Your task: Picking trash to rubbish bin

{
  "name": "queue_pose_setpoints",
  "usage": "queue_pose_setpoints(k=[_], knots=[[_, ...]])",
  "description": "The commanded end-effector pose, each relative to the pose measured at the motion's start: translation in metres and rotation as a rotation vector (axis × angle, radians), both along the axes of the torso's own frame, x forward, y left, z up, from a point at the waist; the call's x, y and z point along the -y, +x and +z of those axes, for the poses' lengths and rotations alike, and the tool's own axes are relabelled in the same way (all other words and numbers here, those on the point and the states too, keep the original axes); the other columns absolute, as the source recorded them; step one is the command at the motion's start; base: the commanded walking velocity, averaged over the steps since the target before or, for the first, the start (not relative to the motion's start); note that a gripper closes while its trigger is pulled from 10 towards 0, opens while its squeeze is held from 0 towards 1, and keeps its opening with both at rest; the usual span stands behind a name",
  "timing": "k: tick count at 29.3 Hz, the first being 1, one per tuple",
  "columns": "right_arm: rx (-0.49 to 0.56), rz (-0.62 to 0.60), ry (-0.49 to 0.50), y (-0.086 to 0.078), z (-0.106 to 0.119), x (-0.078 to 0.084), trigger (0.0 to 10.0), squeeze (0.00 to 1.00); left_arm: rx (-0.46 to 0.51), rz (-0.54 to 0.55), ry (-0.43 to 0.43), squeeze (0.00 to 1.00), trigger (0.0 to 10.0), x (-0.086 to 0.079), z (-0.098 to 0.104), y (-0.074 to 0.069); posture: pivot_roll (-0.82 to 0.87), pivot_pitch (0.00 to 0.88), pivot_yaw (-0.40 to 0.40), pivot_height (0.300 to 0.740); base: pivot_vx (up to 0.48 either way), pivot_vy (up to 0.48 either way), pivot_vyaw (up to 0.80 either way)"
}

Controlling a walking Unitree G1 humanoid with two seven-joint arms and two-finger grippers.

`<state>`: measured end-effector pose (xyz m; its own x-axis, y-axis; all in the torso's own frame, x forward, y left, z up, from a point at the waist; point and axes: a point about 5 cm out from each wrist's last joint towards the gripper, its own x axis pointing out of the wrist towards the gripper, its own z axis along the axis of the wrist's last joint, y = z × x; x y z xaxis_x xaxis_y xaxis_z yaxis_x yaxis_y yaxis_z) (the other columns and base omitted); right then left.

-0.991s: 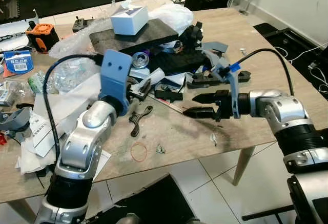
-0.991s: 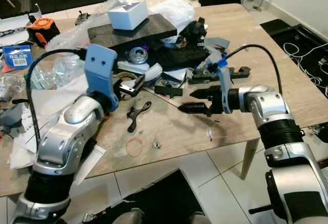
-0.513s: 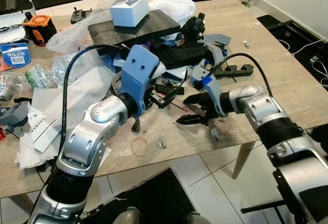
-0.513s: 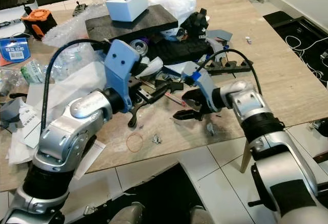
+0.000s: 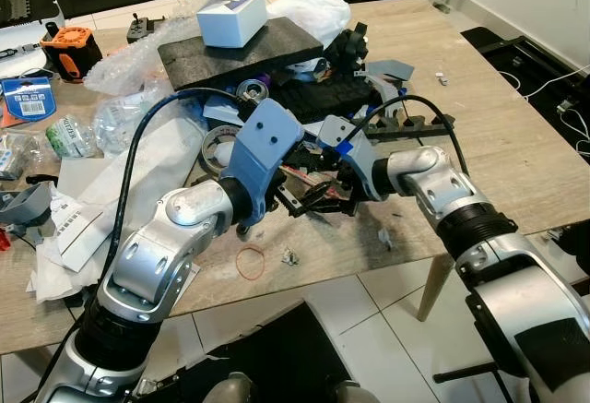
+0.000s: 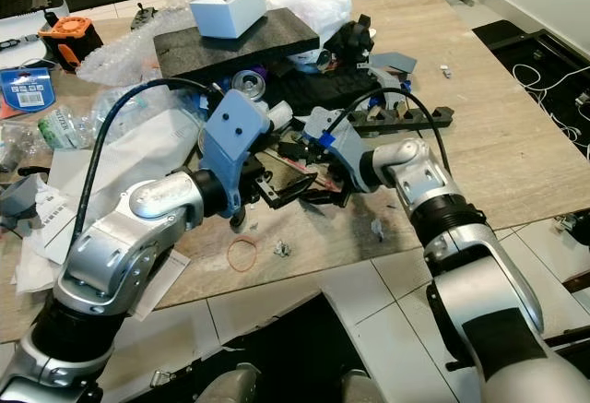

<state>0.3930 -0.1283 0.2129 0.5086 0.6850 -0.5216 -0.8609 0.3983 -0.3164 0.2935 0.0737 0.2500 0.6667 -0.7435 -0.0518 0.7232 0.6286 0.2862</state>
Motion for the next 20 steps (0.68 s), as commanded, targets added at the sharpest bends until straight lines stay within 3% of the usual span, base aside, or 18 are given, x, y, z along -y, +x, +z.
queue_pose_setpoints(k=[1,6,13,20], knots=[[-0.131,-0.071,-0.039,-0.004,-0.030,0.011,0.0,0.00,-0.008,-0.025,0.030,0.00,10.0,0.001,-0.003,-0.005,0.08,0.257,0.037,0.740,0.000,0.000,0.00],[-0.150,-0.067,-0.025,-0.005,-0.033,0.011,0.0,0.00,-0.013,-0.036,0.042,0.00,10.0,0.002,-0.005,-0.005,0.08,0.246,0.038,0.740,0.000,0.000,0.00],[-0.135,-0.085,-0.036,-0.004,-0.034,0.012,0.0,0.00,-0.039,-0.106,0.184,0.00,10.0,-0.007,-0.017,-0.012,0.08,0.240,0.034,0.740,0.000,0.000,0.00],[-0.135,-0.077,-0.030,-0.004,-0.033,0.011,0.0,0.00,-0.044,-0.056,0.162,0.00,10.0,-0.008,-0.017,-0.007,0.07,0.233,0.031,0.740,0.000,0.000,0.00]])
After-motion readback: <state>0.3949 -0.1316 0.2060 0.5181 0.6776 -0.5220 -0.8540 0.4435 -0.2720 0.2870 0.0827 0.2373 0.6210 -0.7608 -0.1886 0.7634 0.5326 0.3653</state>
